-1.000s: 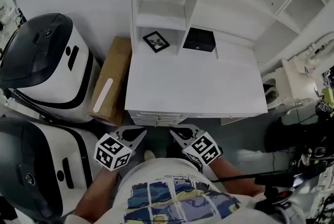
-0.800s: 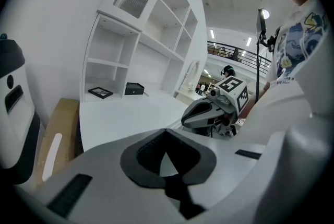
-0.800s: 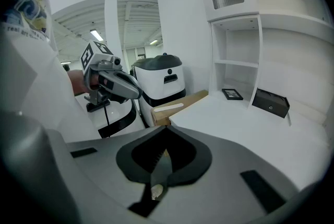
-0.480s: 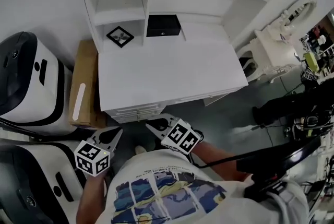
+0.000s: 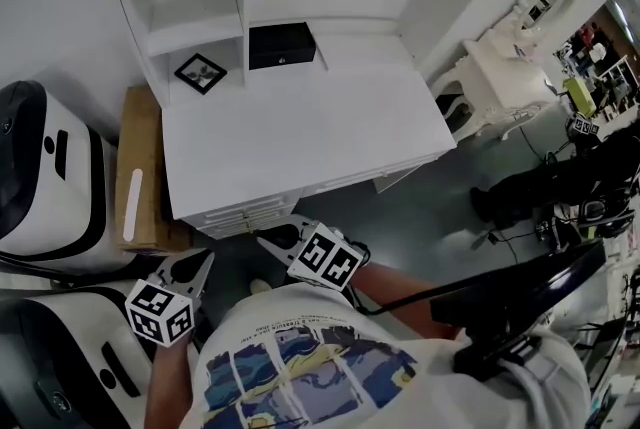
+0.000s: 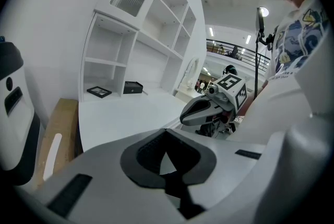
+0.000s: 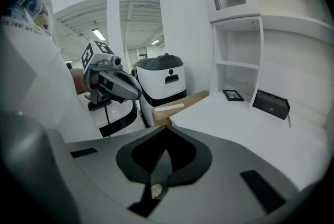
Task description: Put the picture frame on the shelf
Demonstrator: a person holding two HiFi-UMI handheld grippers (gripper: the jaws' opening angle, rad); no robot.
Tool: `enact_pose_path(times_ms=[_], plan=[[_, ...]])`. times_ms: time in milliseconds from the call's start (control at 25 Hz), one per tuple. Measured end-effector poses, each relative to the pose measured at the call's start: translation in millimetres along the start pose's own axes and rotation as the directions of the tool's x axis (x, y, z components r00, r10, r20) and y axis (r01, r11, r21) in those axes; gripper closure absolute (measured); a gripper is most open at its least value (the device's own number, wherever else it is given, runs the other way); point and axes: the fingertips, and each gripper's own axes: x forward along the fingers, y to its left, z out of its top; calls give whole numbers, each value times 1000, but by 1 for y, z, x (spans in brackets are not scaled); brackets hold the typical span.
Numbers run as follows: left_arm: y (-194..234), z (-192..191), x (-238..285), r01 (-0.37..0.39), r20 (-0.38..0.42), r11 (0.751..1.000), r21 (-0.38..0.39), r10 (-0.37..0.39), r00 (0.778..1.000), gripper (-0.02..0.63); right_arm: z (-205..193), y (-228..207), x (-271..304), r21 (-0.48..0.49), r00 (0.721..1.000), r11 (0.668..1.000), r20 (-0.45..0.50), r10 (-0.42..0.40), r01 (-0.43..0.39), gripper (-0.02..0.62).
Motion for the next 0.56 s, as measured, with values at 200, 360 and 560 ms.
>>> enact_pose_path(times_ms=[200,360,560], plan=[[0,1,2,6,-10,1000,4,-6,1000,594,-2,-4,-1,4,1000,1000,-2,-6,6,571],[0,4,6,10,-15,1000,4,-10,1000,594,-4,-9,-2,7,1000,1000,-2,-5,5,571],[-2,10,16,12,-15,1000,-5,-12,1000,594,-8,-19,-5,13,1000,1000,-5,2,-2,571]])
